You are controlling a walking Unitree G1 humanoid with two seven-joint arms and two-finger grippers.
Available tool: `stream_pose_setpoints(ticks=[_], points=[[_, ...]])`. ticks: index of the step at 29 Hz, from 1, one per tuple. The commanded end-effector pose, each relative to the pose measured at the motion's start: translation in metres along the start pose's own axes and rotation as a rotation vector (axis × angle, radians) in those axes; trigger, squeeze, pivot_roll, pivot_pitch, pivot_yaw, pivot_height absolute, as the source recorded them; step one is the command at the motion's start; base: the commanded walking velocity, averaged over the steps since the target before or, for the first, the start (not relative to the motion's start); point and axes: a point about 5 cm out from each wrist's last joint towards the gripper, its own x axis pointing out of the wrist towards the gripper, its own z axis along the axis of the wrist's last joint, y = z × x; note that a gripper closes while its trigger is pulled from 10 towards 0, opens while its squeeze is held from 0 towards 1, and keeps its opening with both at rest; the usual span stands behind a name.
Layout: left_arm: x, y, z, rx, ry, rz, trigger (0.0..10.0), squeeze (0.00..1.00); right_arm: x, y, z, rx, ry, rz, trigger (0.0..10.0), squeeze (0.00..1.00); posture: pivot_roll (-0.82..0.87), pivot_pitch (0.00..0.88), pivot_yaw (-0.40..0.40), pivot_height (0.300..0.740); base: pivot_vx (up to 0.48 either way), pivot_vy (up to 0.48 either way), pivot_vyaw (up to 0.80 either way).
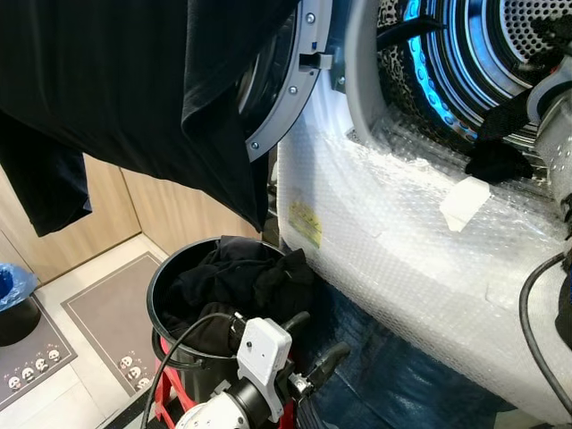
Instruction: Clothes washing
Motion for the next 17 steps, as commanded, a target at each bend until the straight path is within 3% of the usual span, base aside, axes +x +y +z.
stream_pose_setpoints(ticks=[1,17], points=[[0.000,0.000,0.002,-0.010,0.001,-0.017,10.0,0.00,-0.003,0.000,0.008,0.000,-0.018,0.000,10.0,1.00,0.00,0.000,-0.041,0.740,0.000,0.000,0.00],[0.000,0.005,0.004,0.045,0.011,-0.026,10.0,0.00,-0.027,-0.004,-0.004,-0.013,-0.005,-0.074,10.0,1.00,-0.01,0.000,-0.027,0.740,0.000,0.000,0.00]])
